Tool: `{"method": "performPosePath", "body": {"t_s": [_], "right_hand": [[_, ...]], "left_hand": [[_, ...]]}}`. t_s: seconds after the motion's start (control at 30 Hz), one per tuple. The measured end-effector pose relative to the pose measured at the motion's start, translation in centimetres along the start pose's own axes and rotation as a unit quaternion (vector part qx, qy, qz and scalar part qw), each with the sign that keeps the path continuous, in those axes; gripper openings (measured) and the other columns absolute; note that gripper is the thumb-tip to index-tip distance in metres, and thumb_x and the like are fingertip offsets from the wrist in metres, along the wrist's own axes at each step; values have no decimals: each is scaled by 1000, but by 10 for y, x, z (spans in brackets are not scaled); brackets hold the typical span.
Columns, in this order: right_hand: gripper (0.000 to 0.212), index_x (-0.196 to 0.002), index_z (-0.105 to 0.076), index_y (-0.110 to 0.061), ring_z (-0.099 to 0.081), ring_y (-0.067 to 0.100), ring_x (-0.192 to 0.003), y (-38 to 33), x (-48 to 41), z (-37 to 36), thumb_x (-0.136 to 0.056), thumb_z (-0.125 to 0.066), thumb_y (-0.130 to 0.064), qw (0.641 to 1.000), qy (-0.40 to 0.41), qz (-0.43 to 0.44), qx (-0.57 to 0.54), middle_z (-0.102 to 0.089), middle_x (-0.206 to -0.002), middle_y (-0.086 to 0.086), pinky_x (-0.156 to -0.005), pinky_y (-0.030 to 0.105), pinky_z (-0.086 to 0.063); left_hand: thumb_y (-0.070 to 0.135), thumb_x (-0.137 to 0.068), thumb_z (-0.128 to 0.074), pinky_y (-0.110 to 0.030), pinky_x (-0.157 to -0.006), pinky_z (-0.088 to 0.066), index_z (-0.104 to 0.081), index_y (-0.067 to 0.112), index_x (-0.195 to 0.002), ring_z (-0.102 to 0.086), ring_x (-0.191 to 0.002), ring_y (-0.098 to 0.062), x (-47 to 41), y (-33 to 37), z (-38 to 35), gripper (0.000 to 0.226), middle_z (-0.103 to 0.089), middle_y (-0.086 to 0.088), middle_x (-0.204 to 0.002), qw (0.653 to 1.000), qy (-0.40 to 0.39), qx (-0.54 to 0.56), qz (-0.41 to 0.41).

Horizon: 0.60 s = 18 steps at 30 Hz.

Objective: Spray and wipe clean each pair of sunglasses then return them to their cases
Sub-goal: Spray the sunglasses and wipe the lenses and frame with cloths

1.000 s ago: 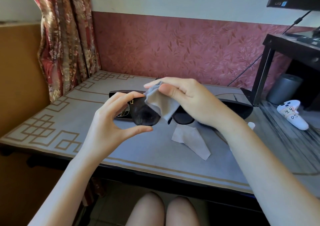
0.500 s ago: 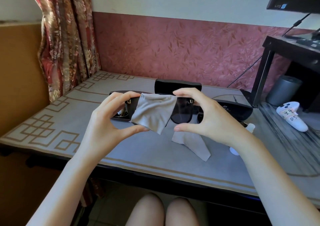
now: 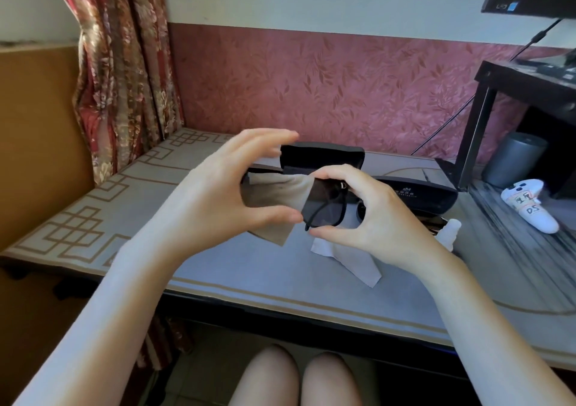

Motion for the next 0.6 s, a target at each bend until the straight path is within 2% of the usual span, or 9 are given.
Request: {"method": "performPosePath", "body": {"t_s": [0.07,0.17,0.23,0.3,0.37,0.43,0.53,0.57,0.6], "right_hand": [[58,-121,-52,-34,-49,-13,-113,-2,0,3,-74,-83,-20,1000,13,9,3,-54,-121,-26,-94,4,-33],[57,-120,-55,-31,-51,-9,-111,-4,2,8,-73,-84,-18,999,24,22,11,-57,-120,-20,-93,5,-34],[55,-121,-57,-26,-52,-5,-109,-4,2,7,-73,-84,-18,999,24,29,14,-59,-119,-14,-93,6,-34],[55,-121,-58,-22,-53,-1,-108,-4,2,5,-73,-84,-18,999,22,33,13,-60,-118,-9,-93,7,-35],[55,-121,-58,-23,-53,-4,-110,-2,3,5,-73,-85,-18,999,27,25,-1,-59,-119,-14,-95,6,-34],[56,-121,-58,-26,-52,-7,-113,2,4,6,-72,-85,-19,999,34,13,-20,-58,-120,-22,-98,6,-33],[58,-121,-59,-28,-52,-7,-115,7,8,5,-70,-86,-21,999,33,4,-22,-57,-121,-24,-99,6,-33],[58,-121,-59,-28,-52,-7,-116,9,8,5,-70,-86,-21,999,33,2,-22,-58,-121,-24,-99,6,-33],[59,-121,-59,-28,-52,-7,-116,10,9,5,-70,-87,-21,999,35,0,-23,-58,-121,-24,-100,7,-33]], "left_hand": [[49,-65,-79,-17,-95,-43,-57,43,-123,-54,-109,12,-8,0,-11,63,-58,33,-116,999,-39,-32,9],[34,-64,-85,-7,-77,-47,-68,41,-104,-60,-90,16,-10,-7,-14,44,-66,35,-89,998,-45,9,53],[31,-69,-81,-10,-61,-49,-70,38,-95,-63,-77,7,-8,-12,-14,29,-71,21,-85,994,-49,59,83],[31,-75,-75,-10,-51,-42,-74,26,-91,-59,-62,0,-8,-17,-11,17,-71,6,-75,991,-43,77,100],[31,-82,-69,-15,-45,-32,-71,4,-85,-42,-47,-6,-7,-23,-6,28,-56,-3,-55,991,-32,74,102],[33,-84,-64,-17,-43,-24,-62,-8,-80,-31,-43,-7,-6,-28,2,42,-40,-2,-50,989,-15,97,113],[32,-82,-64,-15,-43,-30,-70,8,-80,-39,-42,-5,-4,-29,5,25,-49,5,-46,988,-41,92,115],[29,-82,-67,-14,-46,-38,-72,18,-85,-49,-47,-4,-3,-29,4,12,-60,7,-54,987,-59,92,119],[26,-79,-72,-14,-55,-46,-72,26,-92,-60,-59,-2,-2,-30,2,13,-70,11,-70,984,-78,94,128]]}}
Point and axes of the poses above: each hand's wrist, its own x-axis away from the middle knuckle, its own z-axis out of the back of the hand, y = z × x, the point moved 7 cm from there along -x, towards the middle knuckle
